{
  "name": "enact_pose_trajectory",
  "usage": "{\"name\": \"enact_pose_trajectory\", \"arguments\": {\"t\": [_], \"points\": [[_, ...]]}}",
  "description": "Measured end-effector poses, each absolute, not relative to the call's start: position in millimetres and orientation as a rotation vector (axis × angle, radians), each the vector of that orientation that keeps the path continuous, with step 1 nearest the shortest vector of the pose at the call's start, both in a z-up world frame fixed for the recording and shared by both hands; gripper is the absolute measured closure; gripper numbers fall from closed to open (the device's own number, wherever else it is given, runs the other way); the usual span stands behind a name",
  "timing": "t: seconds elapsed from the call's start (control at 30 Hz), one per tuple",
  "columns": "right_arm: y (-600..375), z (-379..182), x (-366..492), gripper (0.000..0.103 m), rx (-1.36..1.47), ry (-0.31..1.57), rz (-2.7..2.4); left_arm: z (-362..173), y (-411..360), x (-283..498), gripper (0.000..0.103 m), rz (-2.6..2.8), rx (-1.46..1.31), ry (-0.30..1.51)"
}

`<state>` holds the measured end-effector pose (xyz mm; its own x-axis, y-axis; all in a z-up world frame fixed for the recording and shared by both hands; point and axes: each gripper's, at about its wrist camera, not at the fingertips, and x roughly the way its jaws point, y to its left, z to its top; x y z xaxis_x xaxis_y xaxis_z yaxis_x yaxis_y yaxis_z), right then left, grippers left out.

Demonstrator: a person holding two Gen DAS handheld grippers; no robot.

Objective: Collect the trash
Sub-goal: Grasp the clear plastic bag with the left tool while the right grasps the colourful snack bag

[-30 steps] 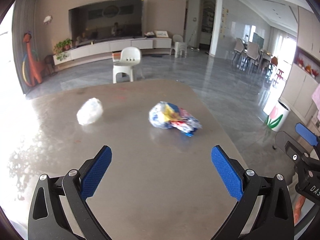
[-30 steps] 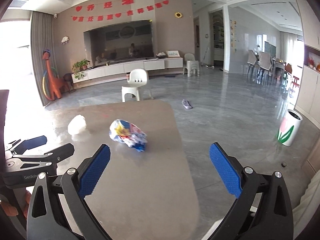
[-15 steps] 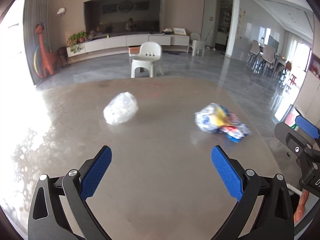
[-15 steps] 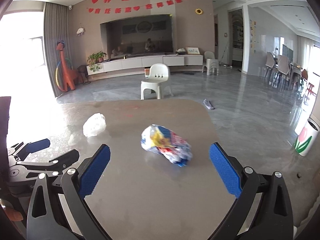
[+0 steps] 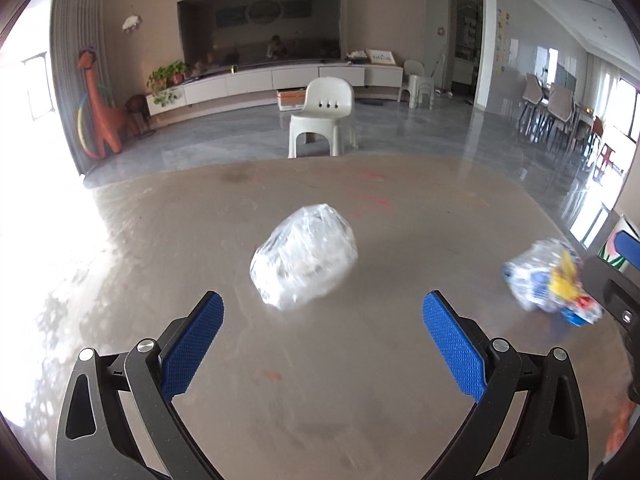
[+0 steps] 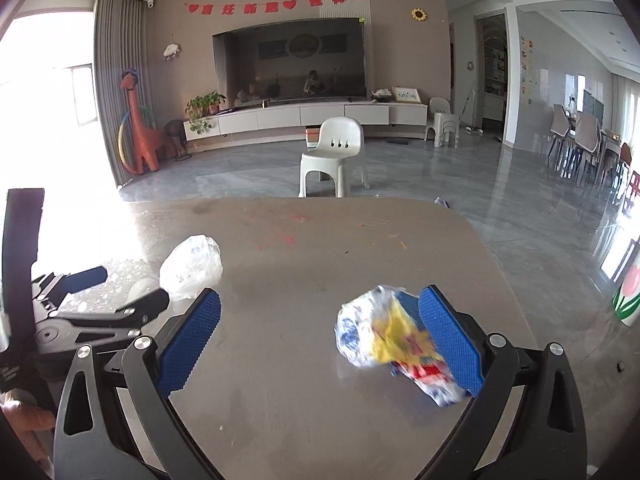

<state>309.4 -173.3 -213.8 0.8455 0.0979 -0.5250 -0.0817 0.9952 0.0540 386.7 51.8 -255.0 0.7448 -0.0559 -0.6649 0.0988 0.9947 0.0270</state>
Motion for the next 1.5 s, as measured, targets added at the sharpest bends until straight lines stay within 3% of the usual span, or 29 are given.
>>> {"name": "enact_pose_trajectory", "arguments": {"t": [0.43,0.5,0.53,0.57,0.6,0.67,0.73,1.1,1.5], "points": [[-174,-229,326,0.004,-0.029,0.573,0.077,-306,44,470,0.006,-0.115,0.111,0.800],[-177,-229,325,0.004,-0.031,0.579,0.081,-312,46,479,0.023,-0.151,0.084,0.850],[-175,-231,325,0.004,-0.030,0.580,0.081,-314,48,481,0.042,-0.153,0.076,0.867],[-174,-231,325,0.004,-0.028,0.581,0.080,-317,51,483,0.055,-0.164,0.061,0.884],[-175,-231,325,0.004,-0.025,0.584,0.081,-317,52,484,0.058,-0.170,0.054,0.889],[-176,-231,323,0.004,-0.018,0.589,0.083,-317,50,480,0.078,-0.175,0.067,0.870],[-177,-231,321,0.004,-0.026,0.590,0.084,-314,45,473,0.084,-0.165,0.101,0.841],[-199,-248,338,0.004,0.001,0.671,0.045,-275,30,416,0.085,-0.193,0.110,0.738],[-195,-257,350,0.004,-0.028,0.708,0.021,-268,31,407,0.085,-0.191,0.091,0.752]]}}
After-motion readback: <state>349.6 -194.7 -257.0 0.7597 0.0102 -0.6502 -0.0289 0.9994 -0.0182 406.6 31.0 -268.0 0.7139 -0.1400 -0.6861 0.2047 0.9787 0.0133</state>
